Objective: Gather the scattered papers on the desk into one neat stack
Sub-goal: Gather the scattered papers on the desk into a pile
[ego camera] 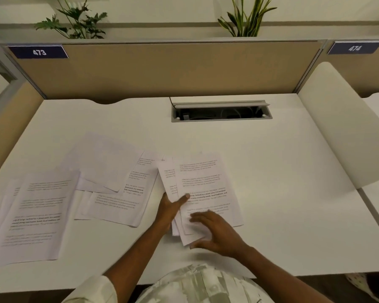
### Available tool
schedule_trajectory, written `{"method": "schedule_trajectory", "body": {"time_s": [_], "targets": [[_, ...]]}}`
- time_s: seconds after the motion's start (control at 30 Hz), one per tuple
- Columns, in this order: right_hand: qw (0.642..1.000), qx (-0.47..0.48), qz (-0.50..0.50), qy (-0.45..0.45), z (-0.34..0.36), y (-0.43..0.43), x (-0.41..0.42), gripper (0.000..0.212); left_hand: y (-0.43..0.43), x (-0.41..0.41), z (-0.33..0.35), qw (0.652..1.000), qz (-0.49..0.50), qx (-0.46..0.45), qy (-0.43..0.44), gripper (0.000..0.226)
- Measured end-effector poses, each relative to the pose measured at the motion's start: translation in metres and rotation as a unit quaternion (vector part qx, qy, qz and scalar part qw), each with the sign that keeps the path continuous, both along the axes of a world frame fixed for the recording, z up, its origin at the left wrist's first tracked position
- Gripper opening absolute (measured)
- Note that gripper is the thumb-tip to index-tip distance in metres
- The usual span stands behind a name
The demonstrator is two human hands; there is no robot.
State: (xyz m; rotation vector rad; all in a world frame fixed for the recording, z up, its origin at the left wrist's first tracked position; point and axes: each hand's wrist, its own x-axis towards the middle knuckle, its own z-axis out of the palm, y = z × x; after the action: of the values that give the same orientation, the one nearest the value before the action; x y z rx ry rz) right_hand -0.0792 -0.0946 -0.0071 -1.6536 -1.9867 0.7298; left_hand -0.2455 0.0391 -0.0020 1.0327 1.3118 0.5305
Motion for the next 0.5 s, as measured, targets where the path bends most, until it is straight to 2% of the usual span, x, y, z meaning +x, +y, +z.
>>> {"method": "schedule_trajectory", "body": {"time_s": [0.1,0.17,0.23,0.37,0.5], "targets": [[0.984,0.03,-0.16,0.072,0.005,0.005,0.027,0.074,0.0,0.005,-0.002,0.999,-0.014,0.041,0.019,0.067],[0.94,0.024,-0.31,0.14,0.003,0.011,0.053,0.083,0.0,0.012,0.01,0.997,-0.025,0.077,0.013,0.068],[0.901,-0.01,-0.385,0.198,0.009,0.019,0.077,0.097,0.001,0.019,0.03,0.993,-0.041,0.109,-0.005,0.067],[0.879,-0.028,-0.36,0.311,0.051,0.035,0.103,0.09,0.004,0.021,0.078,0.982,-0.069,0.17,-0.036,0.053],[0.876,0.038,-0.307,0.369,0.094,0.041,0.098,0.053,0.017,0.018,0.101,0.97,-0.123,0.21,-0.023,0.059]]}}
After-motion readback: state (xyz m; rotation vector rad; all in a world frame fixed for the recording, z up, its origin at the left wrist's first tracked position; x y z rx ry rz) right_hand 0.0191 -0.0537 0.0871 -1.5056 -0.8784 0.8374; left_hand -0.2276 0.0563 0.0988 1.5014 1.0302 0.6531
